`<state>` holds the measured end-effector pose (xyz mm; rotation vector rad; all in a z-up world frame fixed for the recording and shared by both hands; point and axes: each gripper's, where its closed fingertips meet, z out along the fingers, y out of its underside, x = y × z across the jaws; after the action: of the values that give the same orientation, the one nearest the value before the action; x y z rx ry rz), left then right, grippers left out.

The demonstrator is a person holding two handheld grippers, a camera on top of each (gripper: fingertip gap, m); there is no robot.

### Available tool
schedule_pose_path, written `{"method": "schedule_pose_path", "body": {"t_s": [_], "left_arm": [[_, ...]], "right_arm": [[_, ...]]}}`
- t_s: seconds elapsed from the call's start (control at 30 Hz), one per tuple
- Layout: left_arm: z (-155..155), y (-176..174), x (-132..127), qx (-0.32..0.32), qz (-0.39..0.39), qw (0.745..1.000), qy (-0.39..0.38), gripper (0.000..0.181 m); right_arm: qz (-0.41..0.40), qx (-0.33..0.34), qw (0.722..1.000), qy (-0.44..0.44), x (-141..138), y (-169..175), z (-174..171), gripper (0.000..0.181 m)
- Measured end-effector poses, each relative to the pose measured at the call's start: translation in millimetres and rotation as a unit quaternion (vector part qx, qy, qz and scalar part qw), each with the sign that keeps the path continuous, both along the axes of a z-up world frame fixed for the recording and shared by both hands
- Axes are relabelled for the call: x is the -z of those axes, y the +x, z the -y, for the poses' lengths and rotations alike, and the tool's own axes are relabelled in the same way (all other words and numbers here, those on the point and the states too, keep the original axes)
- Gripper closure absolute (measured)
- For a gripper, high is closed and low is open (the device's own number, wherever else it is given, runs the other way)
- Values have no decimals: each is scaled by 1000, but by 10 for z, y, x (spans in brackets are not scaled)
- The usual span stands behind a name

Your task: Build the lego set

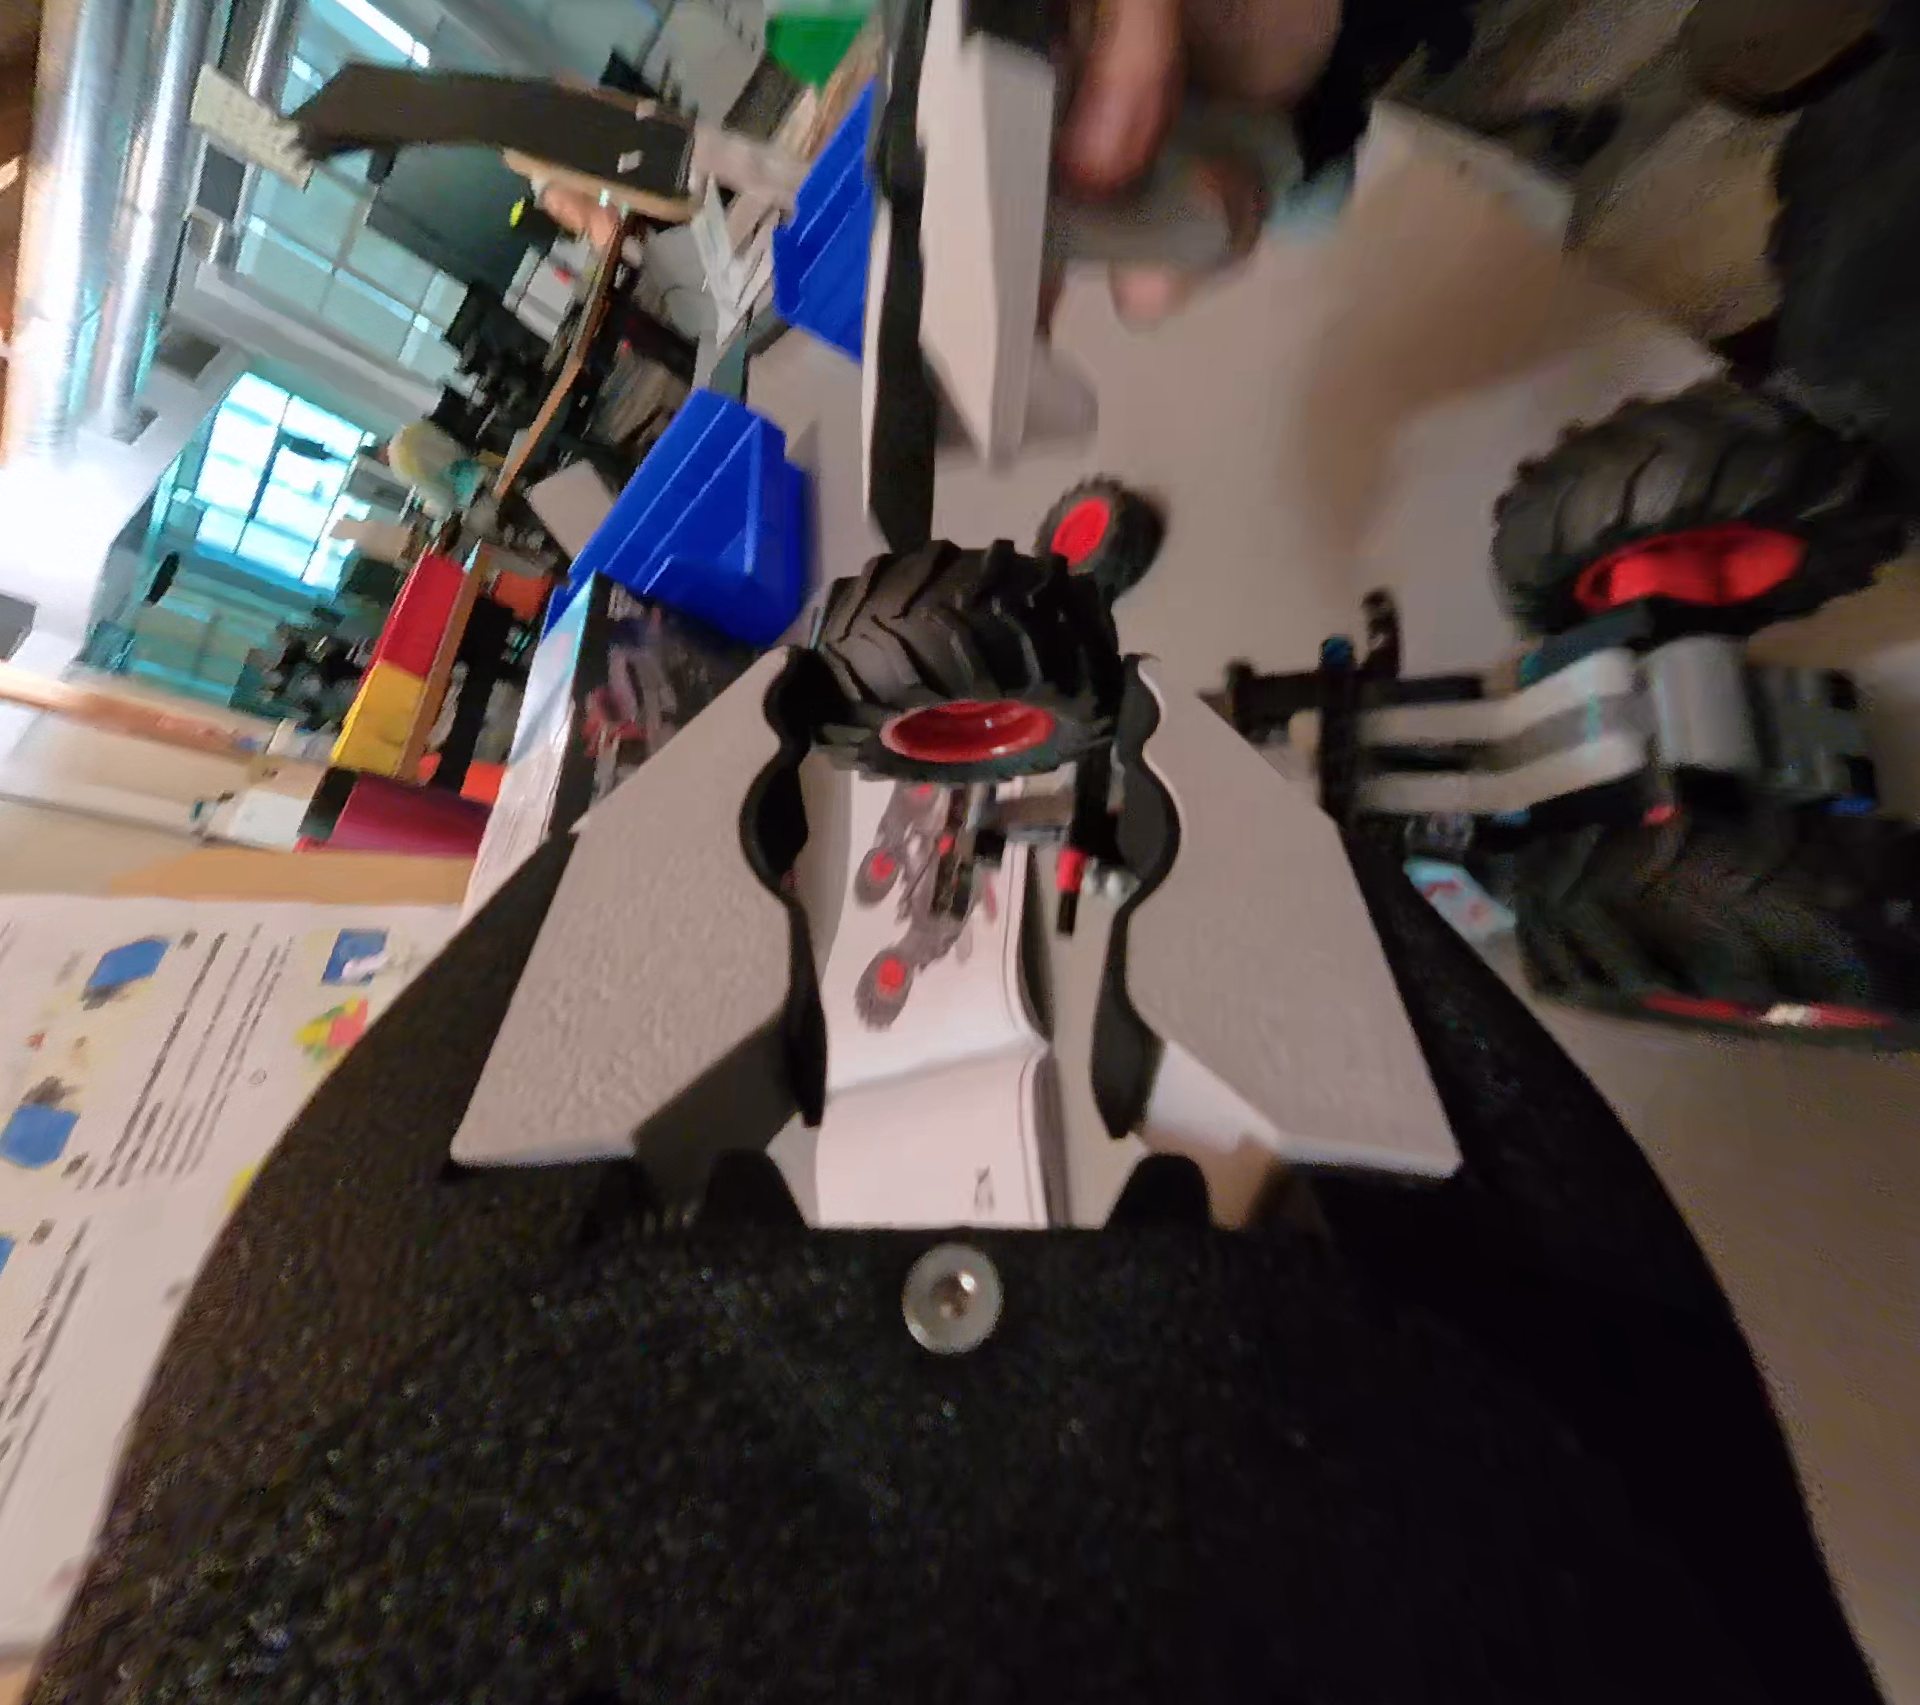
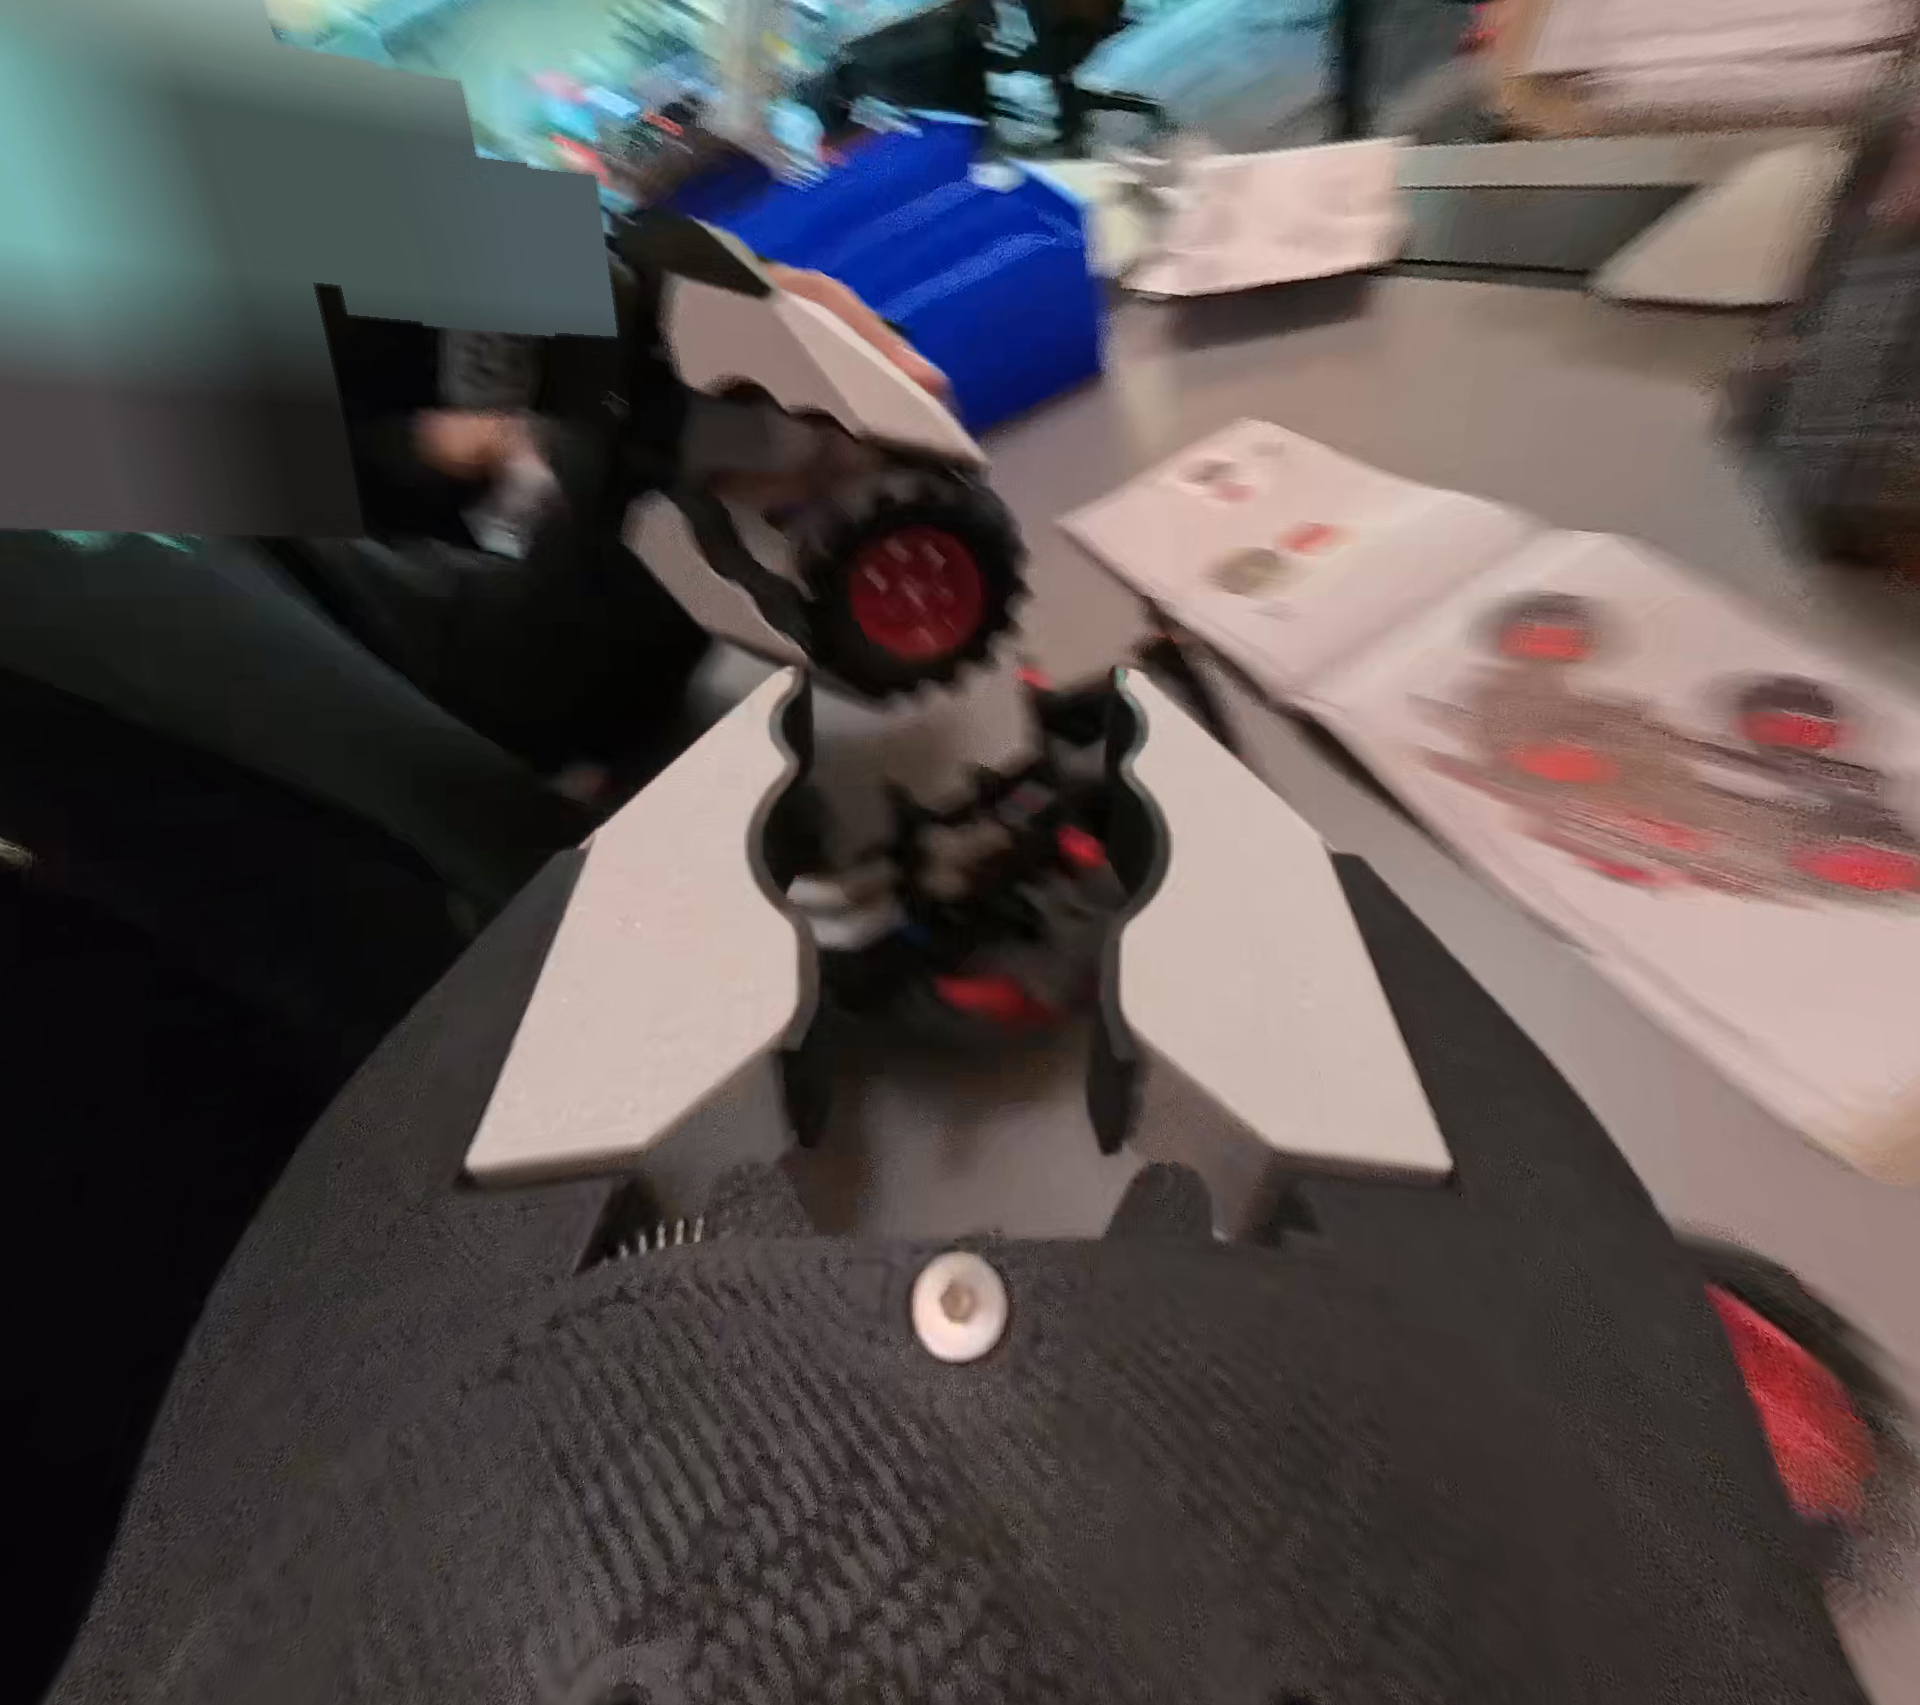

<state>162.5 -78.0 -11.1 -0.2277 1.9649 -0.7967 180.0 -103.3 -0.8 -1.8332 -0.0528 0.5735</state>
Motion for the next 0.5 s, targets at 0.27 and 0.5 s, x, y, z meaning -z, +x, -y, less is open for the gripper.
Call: {"method": "schedule_pose_path", "body": {"t_s": [0.27, 0.5], "left_arm": [[-697, -92, 301, -73, -56, 993, -71, 124], [-684, -170, 650, -44, -139, 982, -120, 124]], "right_arm": [[223, 177, 933, -222, 1061, 1403, 938, 104], [254, 79, 939, -216, 1204, 981, 622, 98]]}}
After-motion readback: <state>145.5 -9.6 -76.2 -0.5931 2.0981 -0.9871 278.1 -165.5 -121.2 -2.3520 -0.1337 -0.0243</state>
